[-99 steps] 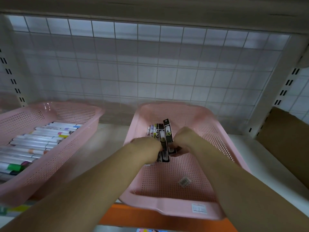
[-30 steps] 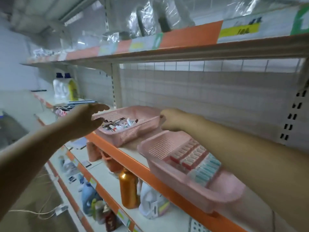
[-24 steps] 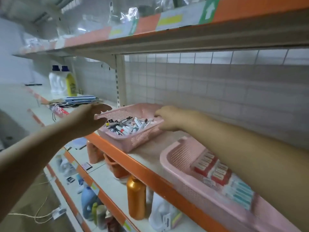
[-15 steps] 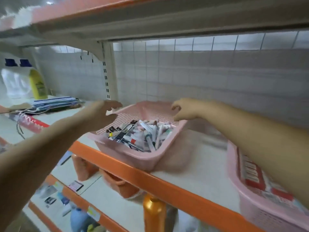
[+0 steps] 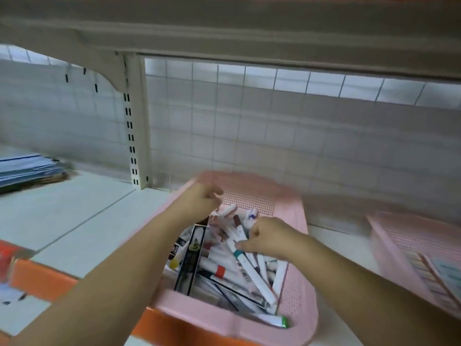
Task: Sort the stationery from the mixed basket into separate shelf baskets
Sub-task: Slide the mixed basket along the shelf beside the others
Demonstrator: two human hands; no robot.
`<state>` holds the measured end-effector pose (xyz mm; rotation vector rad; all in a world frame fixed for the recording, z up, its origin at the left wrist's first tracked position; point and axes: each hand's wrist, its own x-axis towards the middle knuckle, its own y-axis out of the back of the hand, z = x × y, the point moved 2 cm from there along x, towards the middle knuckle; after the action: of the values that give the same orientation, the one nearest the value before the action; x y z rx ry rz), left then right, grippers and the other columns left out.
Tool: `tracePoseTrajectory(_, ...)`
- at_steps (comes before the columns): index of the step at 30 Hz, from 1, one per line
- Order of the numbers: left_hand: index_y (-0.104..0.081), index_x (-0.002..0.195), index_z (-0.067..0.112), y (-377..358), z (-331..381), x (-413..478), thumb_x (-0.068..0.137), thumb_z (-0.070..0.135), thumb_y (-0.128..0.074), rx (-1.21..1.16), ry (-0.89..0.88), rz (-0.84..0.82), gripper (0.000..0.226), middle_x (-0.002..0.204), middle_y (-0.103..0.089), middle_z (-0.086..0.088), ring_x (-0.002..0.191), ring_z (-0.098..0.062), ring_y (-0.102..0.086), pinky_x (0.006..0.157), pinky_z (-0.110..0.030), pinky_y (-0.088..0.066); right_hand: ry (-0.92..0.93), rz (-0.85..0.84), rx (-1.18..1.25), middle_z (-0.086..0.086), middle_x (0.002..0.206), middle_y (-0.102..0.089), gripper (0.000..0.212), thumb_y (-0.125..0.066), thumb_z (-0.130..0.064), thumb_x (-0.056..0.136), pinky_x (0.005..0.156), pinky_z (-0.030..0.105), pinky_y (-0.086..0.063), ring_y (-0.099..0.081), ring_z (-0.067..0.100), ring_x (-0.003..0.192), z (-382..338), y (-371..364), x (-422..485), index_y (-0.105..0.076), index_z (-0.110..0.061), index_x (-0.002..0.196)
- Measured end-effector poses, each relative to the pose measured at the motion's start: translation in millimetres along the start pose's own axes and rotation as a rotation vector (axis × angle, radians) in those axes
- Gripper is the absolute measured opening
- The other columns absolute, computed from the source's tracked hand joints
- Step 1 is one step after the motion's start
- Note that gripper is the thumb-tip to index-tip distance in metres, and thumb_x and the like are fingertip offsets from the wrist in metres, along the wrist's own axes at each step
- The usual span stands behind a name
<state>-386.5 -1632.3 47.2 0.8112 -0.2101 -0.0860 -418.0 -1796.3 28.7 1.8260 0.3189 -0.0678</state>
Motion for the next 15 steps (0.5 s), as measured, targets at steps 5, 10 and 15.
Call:
tracePoseTrajectory(5,-0.059,0.119,0.013,-8,-13,5,0.09,0.01,-0.05,-0.043,0.054,0.027,0.03,0.106,-0.062,-0.003,0.073,-0.004,-0.051,0.068,-0.019,-0.039,-0.091,-0.02,0.04,-0.001,0.057,-0.038,0.048,-0.065,-0.05,0.079,0.051,0.027,-0.027,-0.036,0.014,0.053,1,-5,11,-0.042,-0.015,0.056)
tracePoseTrajectory(10,-0.061,0.115,0.011,-6,-11,0,0.093,0.027,-0.053,-0.228,0.046,0.109,0.028,0.103,-0.064,-0.003,0.085,-0.012,-0.058,0.072,-0.023,-0.044,0.003,0.221,0.341,-0.004,0.054,-0.036,0.045,-0.064,-0.036,0.085,0.048,0.025,-0.026,-0.035,0.012,0.048,0,0,9,-0.042,-0.018,0.05)
tracePoseTrajectory(15,-0.063,0.118,0.013,-9,-5,-16,0.07,0.053,-0.065,-0.562,0.004,-0.094,0.063,0.116,-0.066,-0.001,0.11,-0.015,-0.06,0.102,-0.039,-0.043,0.244,0.407,0.454,-0.006,0.075,-0.044,0.029,-0.06,-0.031,0.088,0.06,0.021,-0.034,-0.044,0.008,0.067,-8,4,2,-0.052,-0.027,0.062)
